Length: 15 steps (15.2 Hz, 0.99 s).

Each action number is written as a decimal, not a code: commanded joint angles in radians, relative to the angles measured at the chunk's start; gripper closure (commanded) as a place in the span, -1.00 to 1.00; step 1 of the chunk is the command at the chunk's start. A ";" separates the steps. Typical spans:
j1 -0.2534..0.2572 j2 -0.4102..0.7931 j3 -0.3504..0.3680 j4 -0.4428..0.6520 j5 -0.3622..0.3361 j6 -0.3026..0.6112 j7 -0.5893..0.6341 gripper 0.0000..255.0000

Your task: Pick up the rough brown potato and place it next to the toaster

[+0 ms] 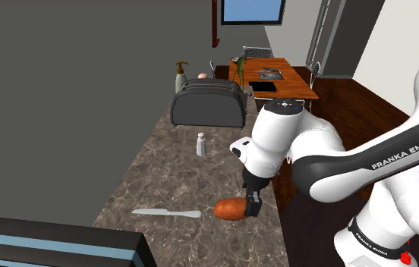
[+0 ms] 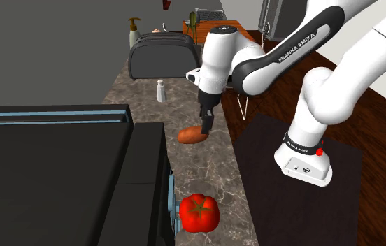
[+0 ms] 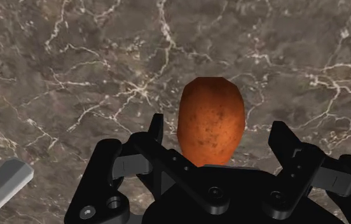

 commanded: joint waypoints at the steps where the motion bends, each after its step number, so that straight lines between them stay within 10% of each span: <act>1: -0.002 0.033 0.009 -0.010 -0.003 0.045 0.004 -1.00; 13: -0.018 0.105 0.024 -0.024 -0.018 0.132 0.016 -1.00; 14: -0.018 0.105 0.024 -0.024 -0.018 0.132 0.016 1.00; 15: -0.018 0.105 0.024 -0.024 -0.018 0.132 0.016 1.00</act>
